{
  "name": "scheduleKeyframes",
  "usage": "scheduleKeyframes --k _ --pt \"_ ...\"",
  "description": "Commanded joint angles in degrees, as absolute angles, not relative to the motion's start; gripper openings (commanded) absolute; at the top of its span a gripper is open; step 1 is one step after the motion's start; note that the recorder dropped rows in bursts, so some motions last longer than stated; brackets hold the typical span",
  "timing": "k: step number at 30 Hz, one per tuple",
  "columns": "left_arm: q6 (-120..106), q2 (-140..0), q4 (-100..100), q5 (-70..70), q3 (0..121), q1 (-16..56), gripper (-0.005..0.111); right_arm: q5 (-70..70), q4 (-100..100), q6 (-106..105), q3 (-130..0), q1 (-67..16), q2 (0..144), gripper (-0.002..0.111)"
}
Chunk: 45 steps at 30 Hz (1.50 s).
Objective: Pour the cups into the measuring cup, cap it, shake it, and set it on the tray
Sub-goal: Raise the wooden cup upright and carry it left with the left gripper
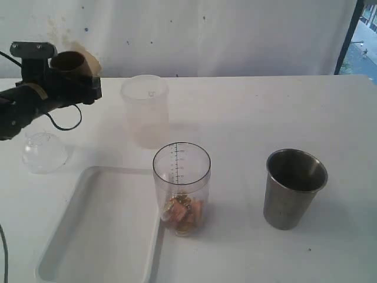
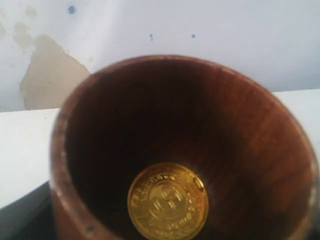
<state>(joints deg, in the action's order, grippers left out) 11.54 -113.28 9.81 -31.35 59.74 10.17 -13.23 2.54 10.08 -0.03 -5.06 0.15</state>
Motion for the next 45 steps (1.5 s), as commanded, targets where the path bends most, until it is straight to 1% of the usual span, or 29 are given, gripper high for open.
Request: scheduleKeyframes --k 1,7,15,19,27,33,36,38,41,43,45 --pt "11.17 -117.82 5.27 -36.57 60.01 9.75 0.0 -12.72 2.81 10.3 0.0 -5.08 0.0 0.0" --pt "9.17 -121.66 3.81 -39.33 60.01 7.7 0.0 -12.72 2.81 10.3 0.0 -5.08 0.0 0.0" --pt "9.03 -124.67 10.68 -41.16 60.01 7.67 0.0 -12.72 2.81 10.3 0.0 -5.08 0.0 0.0" --pt "10.29 -124.67 10.67 -41.48 60.01 7.67 0.0 -12.72 2.81 10.3 0.0 -5.08 0.0 0.0" --pt "8.23 -124.67 7.69 -33.95 60.01 6.06 0.0 -12.72 2.81 10.3 0.0 -5.08 0.0 0.0" --pt "8.34 -124.67 7.69 -32.74 60.01 4.66 0.0 -12.72 2.81 10.3 0.0 -5.08 0.0 0.0" --pt "11.44 -124.67 9.11 -33.45 60.01 4.67 0.0 -12.72 2.81 10.3 0.0 -5.08 0.0 0.0" --pt "15.98 -124.67 13.91 -34.82 59.89 4.67 0.0 -12.72 2.81 10.3 0.0 -5.08 0.0 0.0" --pt "20.17 -124.67 20.3 -40.79 58.41 4.67 0.0 -12.72 2.81 10.3 0.0 -5.08 0.0 0.0" --pt "20.65 -124.67 19.01 -43.57 57.1 4.67 0.0 -12.72 2.81 10.3 0.0 -5.08 0.0 0.0" --pt "20.18 -124.67 19.23 -41.98 57.13 4.67 0.0 -12.72 2.81 10.3 0.0 -5.08 0.0 0.0"
